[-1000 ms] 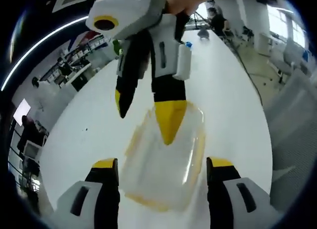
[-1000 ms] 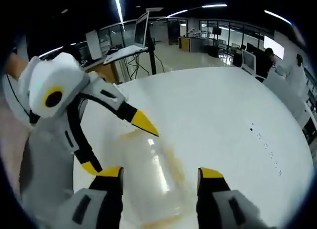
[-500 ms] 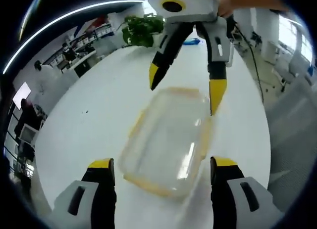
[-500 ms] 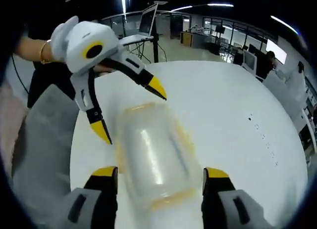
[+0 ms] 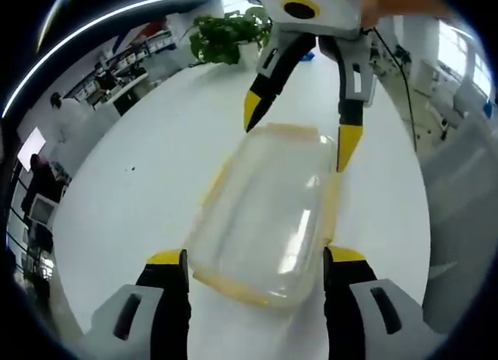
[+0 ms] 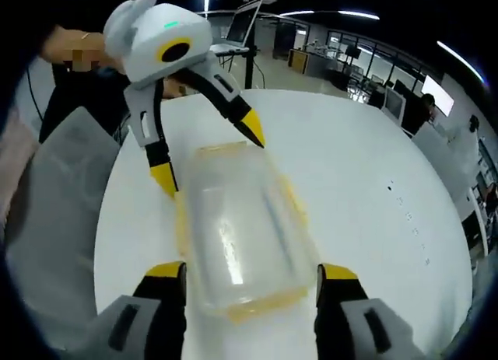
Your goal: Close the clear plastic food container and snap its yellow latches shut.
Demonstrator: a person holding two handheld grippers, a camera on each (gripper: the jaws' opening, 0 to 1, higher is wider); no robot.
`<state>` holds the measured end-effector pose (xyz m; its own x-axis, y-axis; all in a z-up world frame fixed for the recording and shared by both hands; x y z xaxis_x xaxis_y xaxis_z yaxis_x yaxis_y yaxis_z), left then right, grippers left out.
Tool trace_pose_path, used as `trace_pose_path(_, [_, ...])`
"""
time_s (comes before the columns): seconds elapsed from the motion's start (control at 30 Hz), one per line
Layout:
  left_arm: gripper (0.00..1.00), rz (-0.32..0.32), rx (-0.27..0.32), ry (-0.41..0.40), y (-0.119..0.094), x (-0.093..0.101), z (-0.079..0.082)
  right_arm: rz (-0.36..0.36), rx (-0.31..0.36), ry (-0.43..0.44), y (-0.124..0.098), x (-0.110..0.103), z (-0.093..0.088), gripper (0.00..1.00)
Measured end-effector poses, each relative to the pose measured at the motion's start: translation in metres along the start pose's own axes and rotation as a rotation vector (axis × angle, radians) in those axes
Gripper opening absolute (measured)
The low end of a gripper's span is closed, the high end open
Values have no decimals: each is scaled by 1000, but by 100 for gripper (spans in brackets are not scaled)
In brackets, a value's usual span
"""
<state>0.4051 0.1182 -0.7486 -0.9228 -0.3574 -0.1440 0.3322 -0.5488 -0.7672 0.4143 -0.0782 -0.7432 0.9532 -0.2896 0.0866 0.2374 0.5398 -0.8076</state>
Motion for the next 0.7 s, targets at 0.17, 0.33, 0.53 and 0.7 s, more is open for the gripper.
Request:
trace_pose_path(0.17, [67,-7,-1,7,3,-14,0,-7,4,7,5,10,4,67])
trace_pose_path(0.33, [67,-3,1,13,7,-25,2,-4,1,-1,8,25,8,67])
trace_pose_path(0.53, [66,-26,-30,58,14,-43,7,9,2,-10,14,38,14,67])
trace_pose_path(0.7, [67,-35,-36,71,20,-58,11,3,-16,-11,20,51,21,68])
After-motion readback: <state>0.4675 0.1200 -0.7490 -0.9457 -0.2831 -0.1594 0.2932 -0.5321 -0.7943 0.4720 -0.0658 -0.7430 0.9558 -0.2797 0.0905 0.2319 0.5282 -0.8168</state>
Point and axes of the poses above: the point that each gripper's makers call its tool centre point, and the gripper's own axes: y roughly forward along the fingers, x roughly to its right, z roughly out of its top, the point moved 10 cm from there along -y, roughly backward along the fingers, and after that the axes turned 2 degrees about -z, right-handed, at the moved point
